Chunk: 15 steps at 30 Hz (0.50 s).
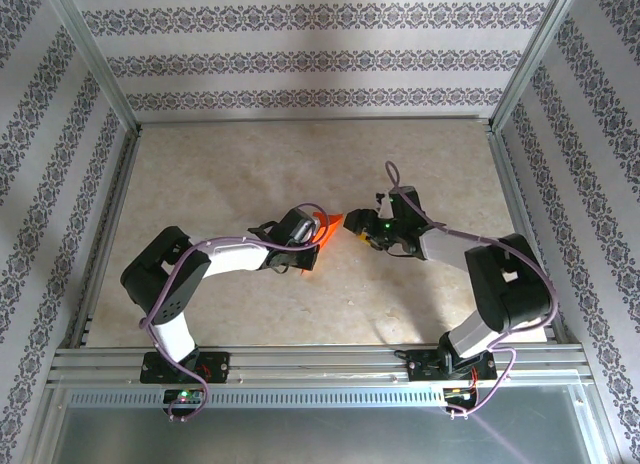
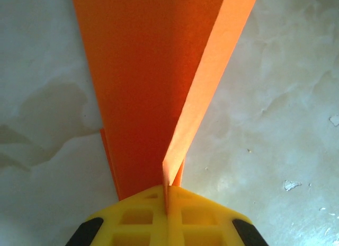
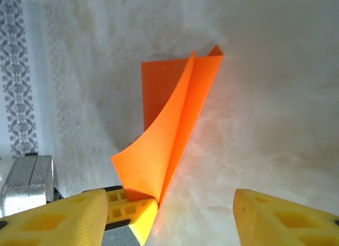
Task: Fold a paper plane with a square sheet of paper (pick it up from the middle)
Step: Fold the wing for the fifth time at the center of the table.
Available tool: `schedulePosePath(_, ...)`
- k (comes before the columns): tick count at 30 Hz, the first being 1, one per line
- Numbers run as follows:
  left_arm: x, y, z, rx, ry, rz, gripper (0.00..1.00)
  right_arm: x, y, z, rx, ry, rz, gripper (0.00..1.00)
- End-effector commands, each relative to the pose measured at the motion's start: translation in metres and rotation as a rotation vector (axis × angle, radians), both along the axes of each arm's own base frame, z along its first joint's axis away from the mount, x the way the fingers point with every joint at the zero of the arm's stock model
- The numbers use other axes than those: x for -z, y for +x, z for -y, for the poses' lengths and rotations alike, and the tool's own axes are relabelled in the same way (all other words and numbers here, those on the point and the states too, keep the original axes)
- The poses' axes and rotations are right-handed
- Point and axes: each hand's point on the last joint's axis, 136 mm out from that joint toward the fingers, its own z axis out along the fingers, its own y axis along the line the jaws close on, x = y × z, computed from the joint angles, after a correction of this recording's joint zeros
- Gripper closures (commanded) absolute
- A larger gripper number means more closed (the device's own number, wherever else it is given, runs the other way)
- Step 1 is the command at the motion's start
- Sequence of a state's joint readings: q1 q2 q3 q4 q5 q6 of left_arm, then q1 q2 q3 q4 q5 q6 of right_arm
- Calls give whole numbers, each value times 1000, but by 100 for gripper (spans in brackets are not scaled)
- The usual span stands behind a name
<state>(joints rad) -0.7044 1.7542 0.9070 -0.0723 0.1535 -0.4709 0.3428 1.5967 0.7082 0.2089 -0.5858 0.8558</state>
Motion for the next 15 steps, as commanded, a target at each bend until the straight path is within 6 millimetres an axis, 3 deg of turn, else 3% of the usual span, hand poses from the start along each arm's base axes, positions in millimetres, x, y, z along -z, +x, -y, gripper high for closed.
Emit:
schedulePosePath(1, -2, 8, -2, -82, -46, -5, 98, -16, 7, -29, -106, 68, 71, 42)
schedulePosePath(10, 9, 4, 0, -105, -103, -101, 94, -7, 9, -62, -205, 125, 67, 65)
schedulePosePath(15, 10, 1, 5, -101, -149, -149, 89, 2, 10, -72, -235, 139, 56, 69)
